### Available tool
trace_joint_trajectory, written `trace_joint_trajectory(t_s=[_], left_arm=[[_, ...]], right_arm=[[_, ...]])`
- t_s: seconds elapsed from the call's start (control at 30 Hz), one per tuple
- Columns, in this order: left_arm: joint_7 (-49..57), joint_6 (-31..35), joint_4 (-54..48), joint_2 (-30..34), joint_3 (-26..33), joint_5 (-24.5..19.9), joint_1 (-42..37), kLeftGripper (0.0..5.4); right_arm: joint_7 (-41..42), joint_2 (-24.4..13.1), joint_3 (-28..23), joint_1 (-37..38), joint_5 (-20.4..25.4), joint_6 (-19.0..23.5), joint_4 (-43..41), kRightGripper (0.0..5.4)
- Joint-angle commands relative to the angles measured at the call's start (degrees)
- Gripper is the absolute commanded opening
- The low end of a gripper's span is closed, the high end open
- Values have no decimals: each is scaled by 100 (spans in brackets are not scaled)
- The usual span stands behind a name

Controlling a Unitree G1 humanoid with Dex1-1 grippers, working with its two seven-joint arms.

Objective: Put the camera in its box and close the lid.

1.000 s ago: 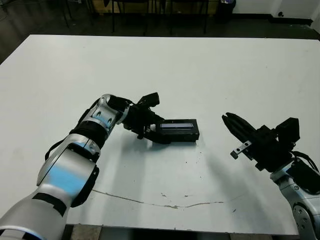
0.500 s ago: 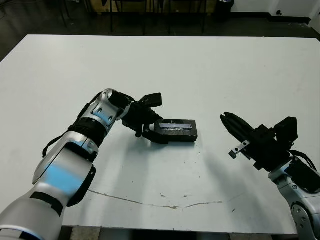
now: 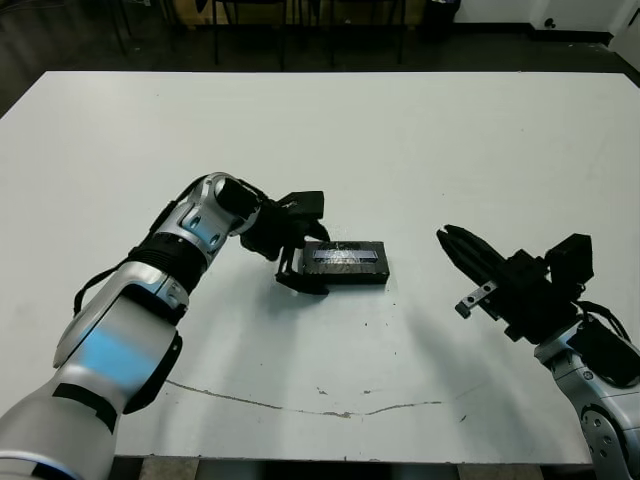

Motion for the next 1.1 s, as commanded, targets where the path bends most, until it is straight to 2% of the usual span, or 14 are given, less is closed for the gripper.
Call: trace_joint_trajectory(t_s=[0.03,0.33,0.5,0.6,0.77,0.9,1.0,1.1], left_arm=[[67,-31,346,197,-190,390,535,538],[-146,-72,419,451,0,238,642,538],[-264,-589,289,903,236,68,876,538],[-328,-617,-58,1286,334,32,962,538],[-429,-118,-909,1819,494,-60,909,538],[-202,396,-1729,2066,855,-277,1046,538],[623,1058,-2667,1991,1350,-473,1481,513],[1912,1424,-3616,1499,1969,-808,2158,461]], right_arm=[[23,1,-8,43,54,87,61,0],[5,1,48,102,0,-22,33,0],[-5,1,38,131,-39,-55,3,0],[3,43,45,111,-7,-41,56,0],[-31,85,93,52,-35,-7,84,0],[-84,108,122,12,-75,57,90,0],[-113,145,151,-5,-115,12,126,0],[-179,174,156,-36,-143,18,145,0]])
